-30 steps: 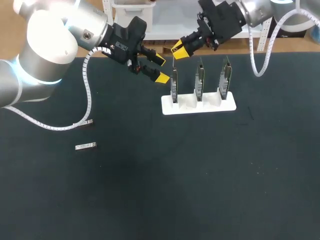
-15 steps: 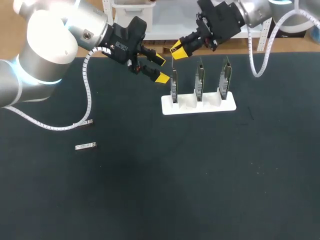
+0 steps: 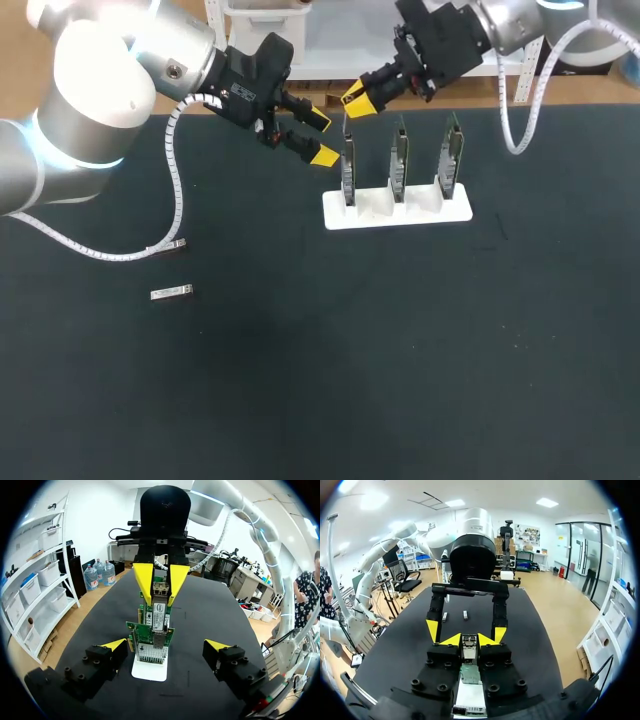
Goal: Pick up the optical module with the left hand, and insert it into the network port with the right hand.
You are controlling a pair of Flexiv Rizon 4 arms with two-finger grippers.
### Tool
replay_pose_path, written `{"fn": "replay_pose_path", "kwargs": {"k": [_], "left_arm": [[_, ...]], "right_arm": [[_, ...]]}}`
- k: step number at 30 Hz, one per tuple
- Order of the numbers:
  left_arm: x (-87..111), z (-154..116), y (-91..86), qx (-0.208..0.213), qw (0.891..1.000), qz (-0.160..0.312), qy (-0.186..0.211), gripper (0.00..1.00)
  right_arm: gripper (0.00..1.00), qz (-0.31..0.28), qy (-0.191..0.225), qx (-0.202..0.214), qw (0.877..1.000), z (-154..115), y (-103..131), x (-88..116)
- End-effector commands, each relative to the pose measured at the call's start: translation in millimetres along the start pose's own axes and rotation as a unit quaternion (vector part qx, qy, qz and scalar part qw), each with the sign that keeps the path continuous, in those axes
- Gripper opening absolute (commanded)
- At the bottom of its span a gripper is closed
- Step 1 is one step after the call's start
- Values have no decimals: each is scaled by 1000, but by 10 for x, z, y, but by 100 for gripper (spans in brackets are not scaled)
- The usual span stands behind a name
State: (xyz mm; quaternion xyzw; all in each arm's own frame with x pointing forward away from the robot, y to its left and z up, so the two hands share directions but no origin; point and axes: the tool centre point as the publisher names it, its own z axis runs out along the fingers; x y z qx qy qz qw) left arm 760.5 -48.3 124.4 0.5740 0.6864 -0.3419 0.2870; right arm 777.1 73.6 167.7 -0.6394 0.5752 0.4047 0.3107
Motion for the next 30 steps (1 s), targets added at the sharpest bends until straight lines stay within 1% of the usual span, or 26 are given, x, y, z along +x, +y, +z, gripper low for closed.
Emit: {"fn": "replay_pose_path", "kwargs": {"k": [1, 19, 24, 30], "left_arm": [[-5, -5, -9, -1, 1000, -1, 2, 100], [-5, -5, -9, -1, 1000, -1, 2, 100], [-5, -5, -9, -1, 1000, -1, 2, 100], [-5, -5, -9, -1, 1000, -1, 2, 100]], "right_arm": [[0, 0, -3, 3, 1000, -11, 33, 15], [0, -17, -9, 1, 1000, -20, 116, -70], [0, -18, -16, 3, 1000, -50, 108, -110], [0, -18, -15, 4, 1000, -58, 90, -90]]}}
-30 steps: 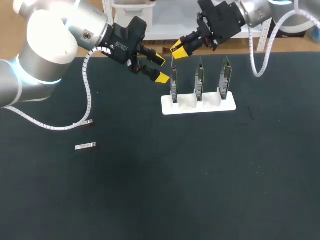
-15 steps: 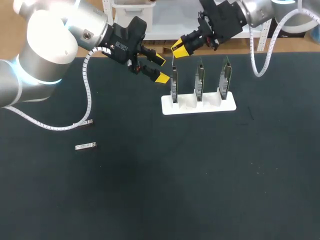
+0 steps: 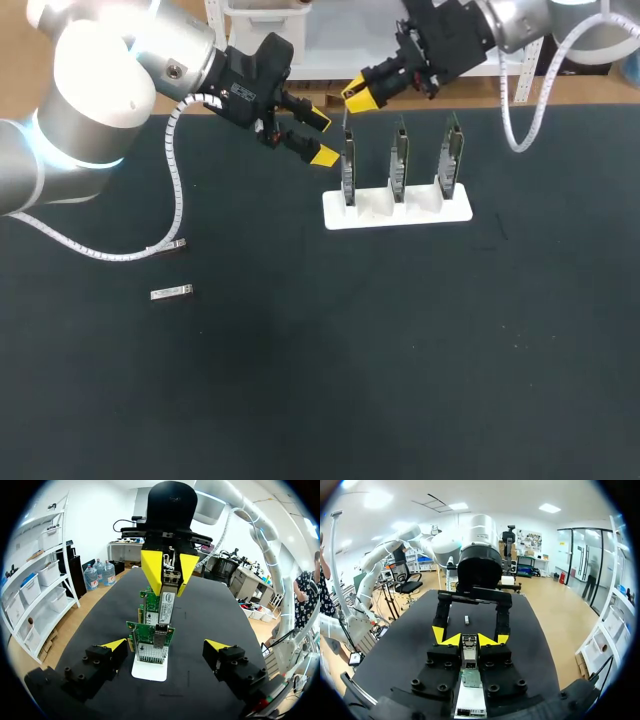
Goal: Pick up the optical module with the left hand, and insert it into the network port with the right hand.
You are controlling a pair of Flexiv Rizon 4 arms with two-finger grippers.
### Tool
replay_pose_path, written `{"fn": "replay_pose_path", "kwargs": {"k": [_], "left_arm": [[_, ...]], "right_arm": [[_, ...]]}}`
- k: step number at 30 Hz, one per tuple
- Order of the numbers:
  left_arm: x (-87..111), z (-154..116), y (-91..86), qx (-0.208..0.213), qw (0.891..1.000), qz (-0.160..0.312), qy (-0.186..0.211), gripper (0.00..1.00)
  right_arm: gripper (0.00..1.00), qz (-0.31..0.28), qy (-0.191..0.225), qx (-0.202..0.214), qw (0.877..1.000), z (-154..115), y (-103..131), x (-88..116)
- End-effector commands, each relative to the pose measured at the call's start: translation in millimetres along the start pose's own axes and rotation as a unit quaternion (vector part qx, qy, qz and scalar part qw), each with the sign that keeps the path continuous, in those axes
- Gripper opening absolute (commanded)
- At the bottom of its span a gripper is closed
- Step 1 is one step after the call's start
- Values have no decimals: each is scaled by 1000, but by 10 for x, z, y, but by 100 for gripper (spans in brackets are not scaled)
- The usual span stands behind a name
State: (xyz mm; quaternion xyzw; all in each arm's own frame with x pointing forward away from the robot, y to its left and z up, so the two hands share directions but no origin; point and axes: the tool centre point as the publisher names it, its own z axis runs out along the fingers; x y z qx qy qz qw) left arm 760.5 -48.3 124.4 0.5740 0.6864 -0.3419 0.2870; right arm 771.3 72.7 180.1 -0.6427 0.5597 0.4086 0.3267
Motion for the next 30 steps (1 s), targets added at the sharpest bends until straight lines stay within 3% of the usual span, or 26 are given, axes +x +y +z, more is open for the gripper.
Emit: {"fn": "replay_pose_path", "kwargs": {"k": [1, 30], "left_arm": [[-5, -5, -9, -1, 1000, -1, 2, 100], [-5, -5, -9, -1, 1000, -1, 2, 100]], "right_arm": [[0, -1, 0, 3, 1000, -1, 23, 16], [0, -8, 11, 27, 1000, -3, 34, 83]]}}
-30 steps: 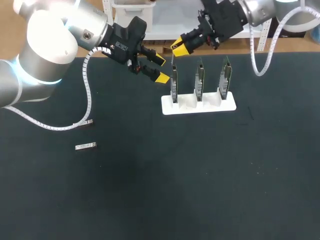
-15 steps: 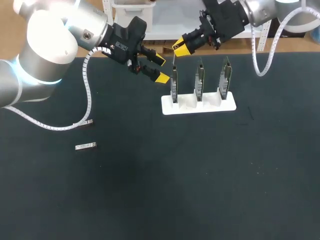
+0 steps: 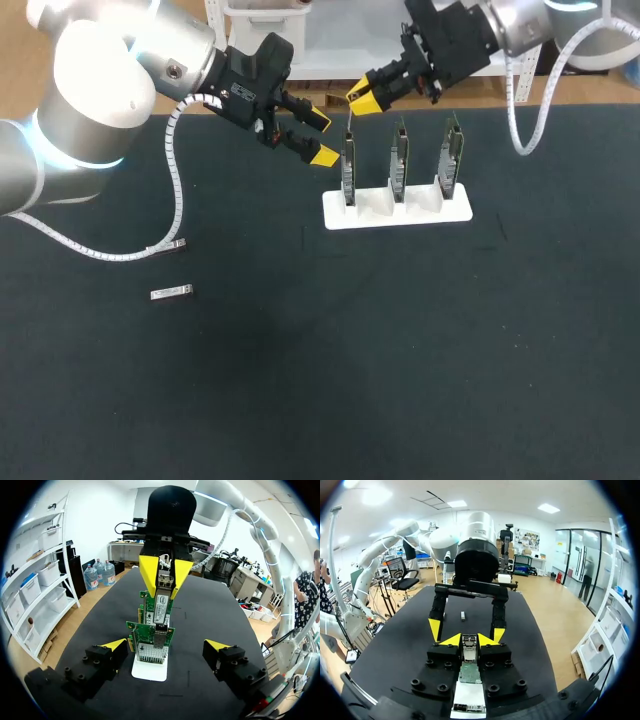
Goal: Pick up the optical module with the left hand, and insert it into the network port with the right hand.
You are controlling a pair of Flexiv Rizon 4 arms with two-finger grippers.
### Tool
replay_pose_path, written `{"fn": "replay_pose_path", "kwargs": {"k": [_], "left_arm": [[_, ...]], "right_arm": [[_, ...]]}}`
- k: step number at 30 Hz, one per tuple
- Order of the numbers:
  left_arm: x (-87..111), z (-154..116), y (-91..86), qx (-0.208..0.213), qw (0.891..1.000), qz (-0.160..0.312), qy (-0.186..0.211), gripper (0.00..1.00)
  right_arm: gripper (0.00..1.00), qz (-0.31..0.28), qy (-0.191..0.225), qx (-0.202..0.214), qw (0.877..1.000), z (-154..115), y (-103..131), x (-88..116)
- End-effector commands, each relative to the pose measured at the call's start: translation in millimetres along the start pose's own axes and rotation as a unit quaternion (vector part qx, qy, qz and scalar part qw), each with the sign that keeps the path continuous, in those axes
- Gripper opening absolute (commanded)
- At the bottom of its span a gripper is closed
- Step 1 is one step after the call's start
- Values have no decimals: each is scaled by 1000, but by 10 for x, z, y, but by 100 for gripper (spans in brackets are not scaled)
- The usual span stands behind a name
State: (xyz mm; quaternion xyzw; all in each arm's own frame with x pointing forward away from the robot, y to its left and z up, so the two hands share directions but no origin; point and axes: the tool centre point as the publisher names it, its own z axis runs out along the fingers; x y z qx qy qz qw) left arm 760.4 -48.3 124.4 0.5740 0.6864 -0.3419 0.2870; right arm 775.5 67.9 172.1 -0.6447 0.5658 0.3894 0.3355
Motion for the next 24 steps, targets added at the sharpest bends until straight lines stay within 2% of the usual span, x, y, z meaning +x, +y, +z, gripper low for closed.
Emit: {"fn": "replay_pose_path", "kwargs": {"k": [1, 24], "left_arm": [[-5, -5, -9, -1, 1000, -1, 2, 100], [-5, -5, -9, -1, 1000, -1, 2, 100]], "right_arm": [[0, -1, 1, 9, 1000, 8, 74, -16], [0, -2, 7, 22, 1000, 94, 94, 11]]}}
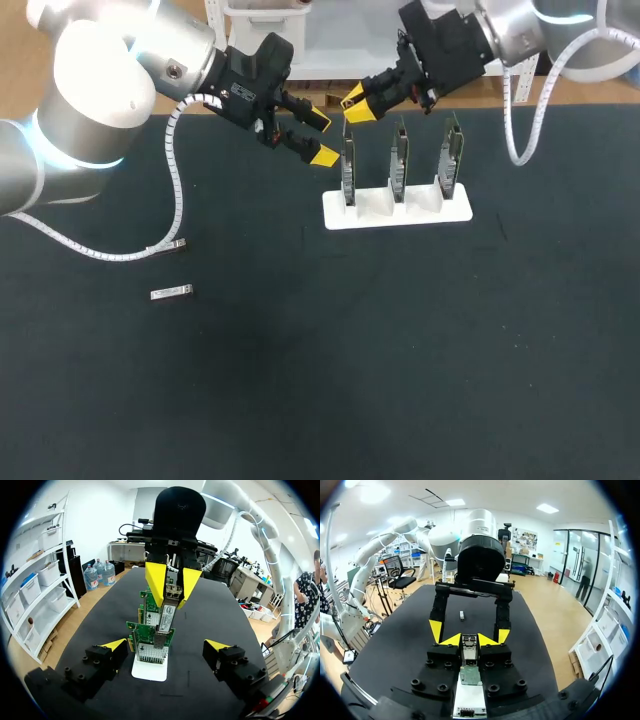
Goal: Pick up the optical module with the left hand, and insert it into the network port with the right hand.
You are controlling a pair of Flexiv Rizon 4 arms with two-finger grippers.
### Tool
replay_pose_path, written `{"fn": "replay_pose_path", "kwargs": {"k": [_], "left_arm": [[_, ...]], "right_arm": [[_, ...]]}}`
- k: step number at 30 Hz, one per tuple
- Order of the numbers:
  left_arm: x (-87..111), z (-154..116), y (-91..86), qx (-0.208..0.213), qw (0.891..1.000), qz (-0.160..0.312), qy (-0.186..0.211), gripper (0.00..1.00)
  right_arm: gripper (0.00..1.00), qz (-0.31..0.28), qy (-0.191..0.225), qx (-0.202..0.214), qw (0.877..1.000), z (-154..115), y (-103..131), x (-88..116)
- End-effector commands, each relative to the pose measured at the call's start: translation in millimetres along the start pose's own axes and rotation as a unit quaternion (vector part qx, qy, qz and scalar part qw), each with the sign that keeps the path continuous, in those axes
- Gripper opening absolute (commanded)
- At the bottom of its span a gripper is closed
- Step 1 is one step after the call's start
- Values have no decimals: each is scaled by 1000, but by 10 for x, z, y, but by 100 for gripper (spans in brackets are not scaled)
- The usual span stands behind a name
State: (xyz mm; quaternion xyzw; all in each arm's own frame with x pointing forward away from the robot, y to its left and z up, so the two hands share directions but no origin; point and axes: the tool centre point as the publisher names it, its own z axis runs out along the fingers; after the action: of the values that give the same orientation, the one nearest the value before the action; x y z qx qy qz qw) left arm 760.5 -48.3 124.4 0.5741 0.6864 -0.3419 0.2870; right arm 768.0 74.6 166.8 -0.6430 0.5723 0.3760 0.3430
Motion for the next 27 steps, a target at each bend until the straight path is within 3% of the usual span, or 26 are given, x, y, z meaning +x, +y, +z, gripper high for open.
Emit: {"fn": "replay_pose_path", "kwargs": {"k": [1, 27], "left_arm": [[-5, -5, -9, -1, 1000, -1, 2, 100], [-5, -5, -9, -1, 1000, -1, 2, 100]], "right_arm": [[0, 0, 1, 8, 1000, -1, 25, -1], [0, 0, 5, 14, 1000, -48, 5, 29]]}}
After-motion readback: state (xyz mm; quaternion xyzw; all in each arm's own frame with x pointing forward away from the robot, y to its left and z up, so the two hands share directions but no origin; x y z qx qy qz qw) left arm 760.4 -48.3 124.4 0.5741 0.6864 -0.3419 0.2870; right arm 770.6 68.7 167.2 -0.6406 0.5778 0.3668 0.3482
